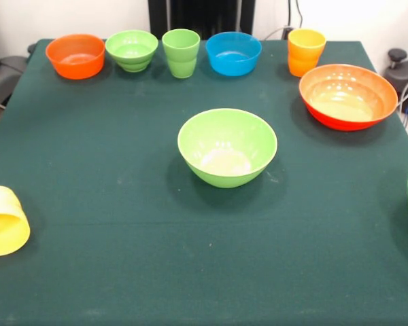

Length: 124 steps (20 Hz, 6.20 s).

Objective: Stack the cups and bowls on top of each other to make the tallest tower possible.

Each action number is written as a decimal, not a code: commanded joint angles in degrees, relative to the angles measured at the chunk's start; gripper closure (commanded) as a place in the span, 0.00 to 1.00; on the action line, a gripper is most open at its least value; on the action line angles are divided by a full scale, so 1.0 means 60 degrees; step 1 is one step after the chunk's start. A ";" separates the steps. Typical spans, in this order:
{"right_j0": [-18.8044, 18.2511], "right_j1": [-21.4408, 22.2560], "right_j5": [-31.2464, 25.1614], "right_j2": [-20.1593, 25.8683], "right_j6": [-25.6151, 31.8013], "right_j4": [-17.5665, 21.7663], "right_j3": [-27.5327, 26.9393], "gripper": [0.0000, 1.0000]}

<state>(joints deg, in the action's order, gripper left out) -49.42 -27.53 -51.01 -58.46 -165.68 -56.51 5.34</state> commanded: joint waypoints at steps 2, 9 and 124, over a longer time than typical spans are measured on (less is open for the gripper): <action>-0.0525 -0.0669 0.0086 -0.4319 0.2983 -0.3658 -0.1005 1.00; -0.0743 -0.0804 0.0343 -0.6156 0.2851 -0.5679 -0.0918 1.00; 0.3051 0.3547 0.0199 0.4150 0.2901 0.2141 0.6172 1.00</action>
<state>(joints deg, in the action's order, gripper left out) -32.97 -7.82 -46.50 -42.54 -157.60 -50.17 43.09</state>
